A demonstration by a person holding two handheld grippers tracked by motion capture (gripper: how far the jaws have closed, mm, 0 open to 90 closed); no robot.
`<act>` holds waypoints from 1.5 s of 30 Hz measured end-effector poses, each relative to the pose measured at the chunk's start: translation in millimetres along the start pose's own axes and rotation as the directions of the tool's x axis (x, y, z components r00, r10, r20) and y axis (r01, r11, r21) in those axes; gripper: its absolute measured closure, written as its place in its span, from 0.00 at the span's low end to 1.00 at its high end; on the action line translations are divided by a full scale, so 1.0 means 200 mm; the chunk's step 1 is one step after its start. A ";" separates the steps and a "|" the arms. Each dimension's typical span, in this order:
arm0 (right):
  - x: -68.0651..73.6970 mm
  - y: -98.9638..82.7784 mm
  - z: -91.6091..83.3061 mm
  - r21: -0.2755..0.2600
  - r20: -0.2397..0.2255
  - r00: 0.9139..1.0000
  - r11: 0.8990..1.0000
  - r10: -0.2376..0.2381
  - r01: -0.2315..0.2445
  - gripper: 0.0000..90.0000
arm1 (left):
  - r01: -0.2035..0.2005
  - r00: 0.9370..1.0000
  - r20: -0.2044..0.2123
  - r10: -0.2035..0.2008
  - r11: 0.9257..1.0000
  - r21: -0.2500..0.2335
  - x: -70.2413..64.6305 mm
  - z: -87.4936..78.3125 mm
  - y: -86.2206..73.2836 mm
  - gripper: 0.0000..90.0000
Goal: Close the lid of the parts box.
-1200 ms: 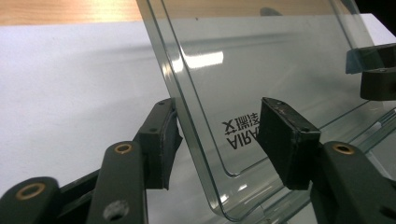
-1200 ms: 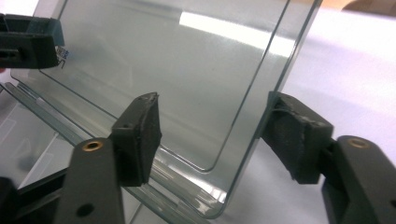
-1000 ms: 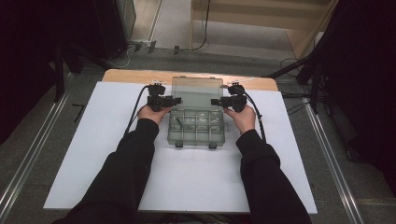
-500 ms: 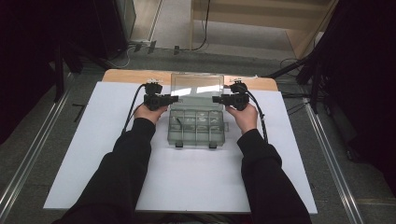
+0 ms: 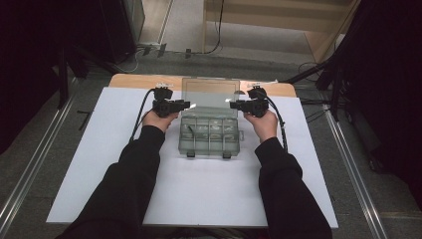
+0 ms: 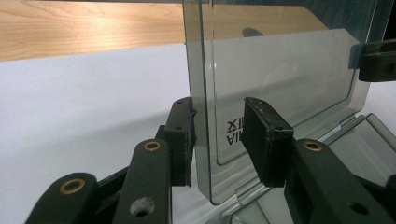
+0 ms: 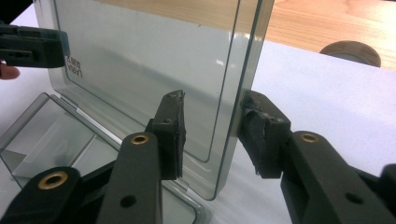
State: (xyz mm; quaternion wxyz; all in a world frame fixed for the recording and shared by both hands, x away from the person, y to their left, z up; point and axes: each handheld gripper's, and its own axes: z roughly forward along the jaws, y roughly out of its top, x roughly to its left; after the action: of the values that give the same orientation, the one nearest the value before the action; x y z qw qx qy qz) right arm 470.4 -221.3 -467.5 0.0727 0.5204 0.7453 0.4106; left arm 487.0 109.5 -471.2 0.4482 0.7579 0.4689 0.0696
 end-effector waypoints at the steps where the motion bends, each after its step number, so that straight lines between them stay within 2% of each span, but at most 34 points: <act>1: 0.00 0.00 0.00 0.001 0.002 1.000 1.000 -0.005 0.005 0.70 | -0.001 1.000 0.004 0.001 1.000 0.003 0.00 0.00 0.00 0.71; 12: 0.01 0.00 -0.04 -0.006 -0.017 1.000 1.000 -0.021 0.021 0.71 | -0.035 0.999 0.029 0.035 0.999 -0.005 -0.01 -0.04 0.01 0.71; 19: 0.02 0.00 -0.07 -0.033 -0.039 0.999 0.999 -0.026 0.025 0.70 | -0.066 0.997 0.036 0.067 0.998 -0.012 -0.03 -0.06 0.02 0.71; 30: 0.03 -0.01 -0.10 -0.035 -0.039 0.998 0.998 -0.046 0.045 0.75 | -0.071 0.996 0.055 0.072 0.997 -0.015 -0.03 -0.09 0.02 0.69; 42: 0.06 -0.04 -0.13 -0.056 -0.036 0.996 0.995 -0.086 0.083 0.73 | -0.092 0.993 0.073 0.093 0.996 -0.010 -0.05 -0.12 0.02 0.67; 45: 0.07 -0.05 -0.14 -0.060 -0.037 0.995 0.994 -0.091 0.088 0.72 | -0.111 0.991 0.072 0.110 0.994 -0.003 -0.05 -0.13 0.02 0.67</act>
State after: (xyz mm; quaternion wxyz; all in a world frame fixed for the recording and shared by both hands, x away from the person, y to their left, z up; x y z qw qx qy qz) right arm 442.0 -226.6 -451.7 0.0913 0.4758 0.7569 0.4386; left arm 470.5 116.1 -449.7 0.4598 0.7850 0.4098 0.0666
